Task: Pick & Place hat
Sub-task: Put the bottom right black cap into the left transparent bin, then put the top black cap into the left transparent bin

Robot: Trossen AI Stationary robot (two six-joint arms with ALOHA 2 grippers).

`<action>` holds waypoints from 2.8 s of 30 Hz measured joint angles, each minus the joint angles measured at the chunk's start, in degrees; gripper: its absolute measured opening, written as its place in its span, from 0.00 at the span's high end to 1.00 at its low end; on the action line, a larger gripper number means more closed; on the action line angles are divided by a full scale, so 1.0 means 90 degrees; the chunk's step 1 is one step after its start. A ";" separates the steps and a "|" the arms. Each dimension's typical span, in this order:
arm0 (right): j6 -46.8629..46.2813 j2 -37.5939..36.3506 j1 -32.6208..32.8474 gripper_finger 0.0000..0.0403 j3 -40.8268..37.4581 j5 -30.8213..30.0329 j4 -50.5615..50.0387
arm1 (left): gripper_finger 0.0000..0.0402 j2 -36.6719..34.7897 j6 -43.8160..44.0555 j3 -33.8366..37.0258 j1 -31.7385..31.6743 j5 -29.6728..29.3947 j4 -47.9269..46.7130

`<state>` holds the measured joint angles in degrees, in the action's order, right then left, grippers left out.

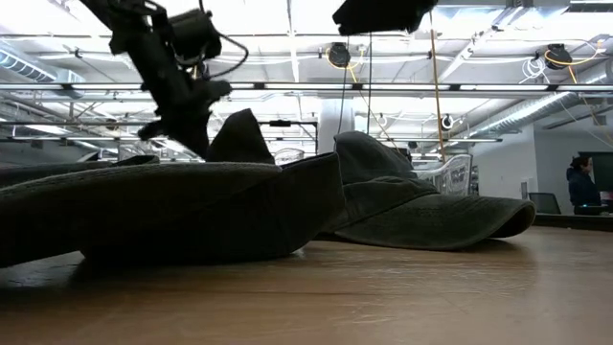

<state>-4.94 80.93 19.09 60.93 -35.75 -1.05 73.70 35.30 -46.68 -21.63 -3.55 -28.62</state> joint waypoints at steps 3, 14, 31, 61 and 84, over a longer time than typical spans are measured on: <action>-0.0002 0.0000 0.0000 0.55 -0.0113 0.0000 -0.0006 | 0.98 -0.0261 -0.0274 -0.0224 0.0045 0.0002 -0.0055; -0.0535 0.0000 0.0533 0.55 -0.0446 0.1055 -0.0446 | 0.98 -0.2290 -0.1678 -0.0536 0.1090 -0.0079 0.0144; -0.1149 0.0000 0.1467 0.55 -0.2982 0.2019 0.3309 | 0.41 -0.3680 -0.1703 -0.0536 0.3764 -0.0277 0.0478; -0.2751 0.0407 0.3020 0.55 -0.1086 -0.0175 -0.2306 | 0.08 -0.3605 -0.1368 -0.0536 0.3813 -0.0275 0.0547; -0.2369 0.2106 0.2917 0.55 -0.1091 -0.0909 -0.3144 | 0.08 -0.3605 -0.1371 -0.0536 0.3813 -0.0275 0.0544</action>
<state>-26.26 99.88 45.34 51.11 -43.93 -29.34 41.25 22.96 -51.51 12.69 -6.02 -23.73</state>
